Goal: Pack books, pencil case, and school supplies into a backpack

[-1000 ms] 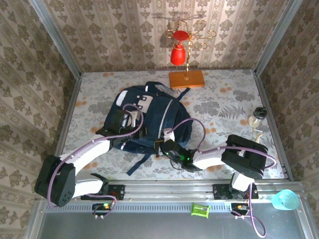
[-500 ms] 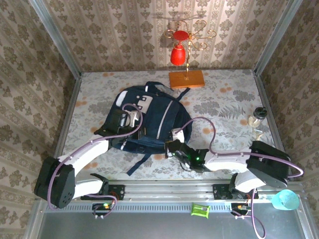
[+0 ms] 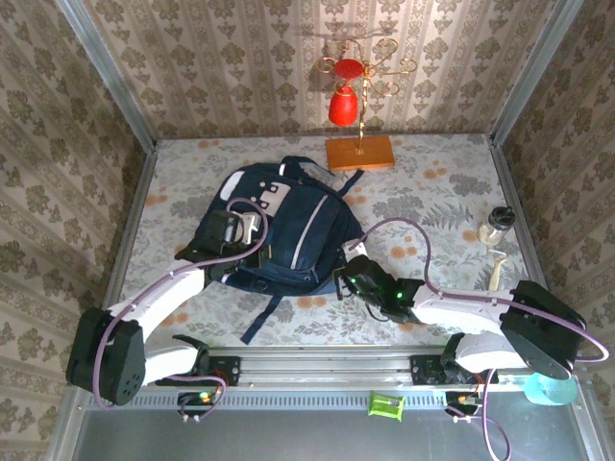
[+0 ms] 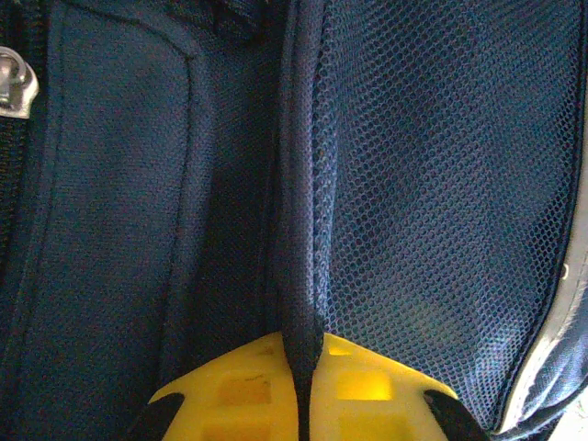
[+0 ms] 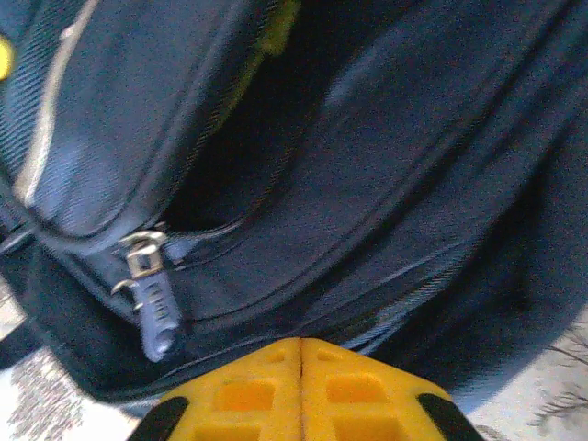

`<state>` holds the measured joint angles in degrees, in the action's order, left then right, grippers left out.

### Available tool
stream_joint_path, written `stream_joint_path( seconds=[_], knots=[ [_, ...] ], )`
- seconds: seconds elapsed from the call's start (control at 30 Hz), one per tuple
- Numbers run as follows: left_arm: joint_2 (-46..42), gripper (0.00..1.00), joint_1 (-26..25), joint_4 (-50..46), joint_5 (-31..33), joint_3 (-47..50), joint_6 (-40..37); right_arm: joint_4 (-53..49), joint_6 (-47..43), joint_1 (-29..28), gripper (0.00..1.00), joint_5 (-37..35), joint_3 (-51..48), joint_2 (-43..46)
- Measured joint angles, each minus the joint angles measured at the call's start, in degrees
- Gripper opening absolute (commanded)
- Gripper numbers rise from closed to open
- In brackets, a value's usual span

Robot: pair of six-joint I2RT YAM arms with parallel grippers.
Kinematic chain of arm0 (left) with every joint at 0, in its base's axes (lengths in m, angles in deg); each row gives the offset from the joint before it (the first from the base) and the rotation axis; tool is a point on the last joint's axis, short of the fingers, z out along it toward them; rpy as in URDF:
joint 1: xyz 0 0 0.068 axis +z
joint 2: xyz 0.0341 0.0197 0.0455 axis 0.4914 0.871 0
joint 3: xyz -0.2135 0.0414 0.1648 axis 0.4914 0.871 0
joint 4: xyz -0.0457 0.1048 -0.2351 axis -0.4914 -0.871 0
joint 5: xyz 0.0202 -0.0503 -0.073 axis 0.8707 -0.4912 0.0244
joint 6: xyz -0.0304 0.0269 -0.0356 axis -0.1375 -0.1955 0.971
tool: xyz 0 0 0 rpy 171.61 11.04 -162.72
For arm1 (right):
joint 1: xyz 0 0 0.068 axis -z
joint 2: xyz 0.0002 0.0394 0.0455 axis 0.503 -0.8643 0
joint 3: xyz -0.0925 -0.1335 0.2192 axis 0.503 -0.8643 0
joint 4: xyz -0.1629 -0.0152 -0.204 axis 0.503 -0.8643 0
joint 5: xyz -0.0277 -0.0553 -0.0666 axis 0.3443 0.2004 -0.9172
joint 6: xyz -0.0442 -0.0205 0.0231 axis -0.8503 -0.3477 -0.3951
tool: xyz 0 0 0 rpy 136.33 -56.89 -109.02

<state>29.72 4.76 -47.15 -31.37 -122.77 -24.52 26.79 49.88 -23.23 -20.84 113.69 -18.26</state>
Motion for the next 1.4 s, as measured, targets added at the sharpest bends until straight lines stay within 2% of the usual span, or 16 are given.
stream_joint_path(
  seconds=[0.07,0.23,0.63,0.77,1.07,1.4],
  knots=[
    [-0.1,0.0,0.0,0.0,0.0,0.0,0.0,-0.2,-2.4,-0.2,0.28,2.6,0.9,-0.4],
    [-0.2,0.0,0.0,0.0,0.0,0.0,0.0,-1.4,-6.7,-1.6,0.37,4.1,5.3,-2.2],
    [-0.2,0.0,0.0,-0.1,0.0,0.0,0.0,-4.0,-9.6,-2.6,0.4,3.3,10.8,-11.9],
    [-0.2,0.0,0.0,-0.2,0.0,0.0,0.0,-3.5,-9.6,-3.1,0.35,2.5,10.8,-13.5],
    [-0.2,0.0,0.0,-0.3,0.1,0.0,0.0,-2.4,-9.5,-3.3,0.01,1.5,10.6,-13.9],
    [-0.2,0.0,0.0,-0.3,0.4,0.0,-0.4,-0.4,-11.5,-3.1,0.0,0.9,6.9,-8.3]
  ],
)
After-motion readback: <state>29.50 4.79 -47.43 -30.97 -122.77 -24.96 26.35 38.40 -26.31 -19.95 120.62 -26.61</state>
